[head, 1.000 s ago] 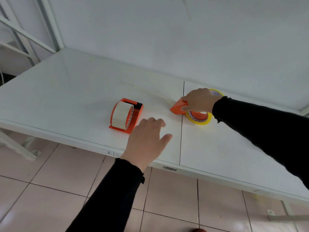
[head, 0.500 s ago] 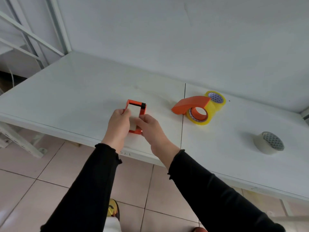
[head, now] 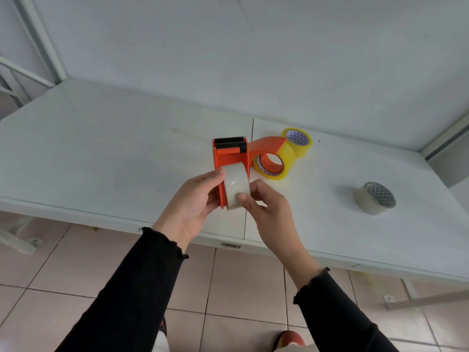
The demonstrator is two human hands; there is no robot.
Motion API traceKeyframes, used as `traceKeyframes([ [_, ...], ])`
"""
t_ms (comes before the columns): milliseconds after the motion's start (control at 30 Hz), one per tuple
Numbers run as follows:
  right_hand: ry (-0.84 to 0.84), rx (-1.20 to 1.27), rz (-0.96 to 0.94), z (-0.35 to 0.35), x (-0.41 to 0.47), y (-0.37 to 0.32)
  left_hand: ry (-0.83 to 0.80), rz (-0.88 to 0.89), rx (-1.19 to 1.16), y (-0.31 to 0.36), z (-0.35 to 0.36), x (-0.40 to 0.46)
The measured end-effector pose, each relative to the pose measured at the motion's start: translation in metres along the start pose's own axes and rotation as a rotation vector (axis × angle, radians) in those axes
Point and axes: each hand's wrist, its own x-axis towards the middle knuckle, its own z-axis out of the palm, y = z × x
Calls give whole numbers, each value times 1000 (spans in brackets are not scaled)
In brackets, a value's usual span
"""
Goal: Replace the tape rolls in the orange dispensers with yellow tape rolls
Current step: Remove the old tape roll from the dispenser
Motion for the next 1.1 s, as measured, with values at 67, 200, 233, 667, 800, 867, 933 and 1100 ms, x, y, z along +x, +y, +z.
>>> traceKeyframes([
  [67, 65, -67, 22, -9, -2, 3, 4, -15, -38, -4, 7, -2],
  [200, 269, -141, 91, -39, -2, 8, 48, 14, -73, -8, 21, 0],
  [233, 313, -191, 111, -50, 0, 13, 52, 21, -80, -10, 24, 0],
  [667, 351, -981, 388, -171, 57, 108, 54, -16, -109, -15, 45, 0],
  [800, 351, -1044, 286, -167, 84, 98, 67, -9, -111, -13, 43, 2],
  [867, 292, -924, 176, -155, 116, 93, 77, -6, -118, -13, 44, 3],
  [933, 151, -900, 122, -141, 151, 92, 86, -6, -131, -12, 43, 5],
  [1100, -133, -1067, 185, -119, 213, 106, 88, -8, -160, -11, 40, 7],
])
